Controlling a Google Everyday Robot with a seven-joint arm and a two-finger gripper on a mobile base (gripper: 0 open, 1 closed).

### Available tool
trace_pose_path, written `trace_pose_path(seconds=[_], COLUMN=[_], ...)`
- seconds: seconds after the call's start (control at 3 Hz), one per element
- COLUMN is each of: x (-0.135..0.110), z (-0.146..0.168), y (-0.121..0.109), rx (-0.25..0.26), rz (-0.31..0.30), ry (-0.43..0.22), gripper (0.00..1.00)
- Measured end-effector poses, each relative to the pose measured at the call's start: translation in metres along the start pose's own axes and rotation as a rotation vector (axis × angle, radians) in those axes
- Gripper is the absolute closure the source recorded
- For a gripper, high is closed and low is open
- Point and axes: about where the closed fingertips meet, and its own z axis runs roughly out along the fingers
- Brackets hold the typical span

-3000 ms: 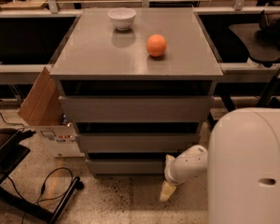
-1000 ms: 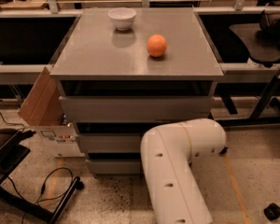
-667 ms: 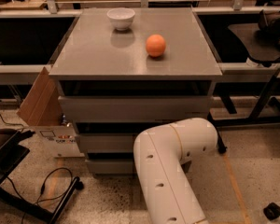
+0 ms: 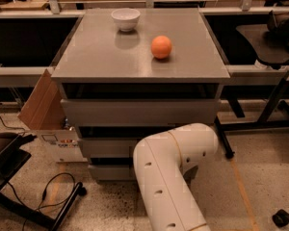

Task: Open bottom drawer

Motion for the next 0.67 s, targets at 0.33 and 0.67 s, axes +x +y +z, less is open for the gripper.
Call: trace_pose_path(seconds=[0.33,0.67], x=[-0.003,-0.0032], z=[-0.0002,-0.002], y=[0.0086,0.0081], rx=[-0.015,-0.015], rz=[0.017,0.017], ry=[-0.007,-0.007], gripper=[0.72,0.95])
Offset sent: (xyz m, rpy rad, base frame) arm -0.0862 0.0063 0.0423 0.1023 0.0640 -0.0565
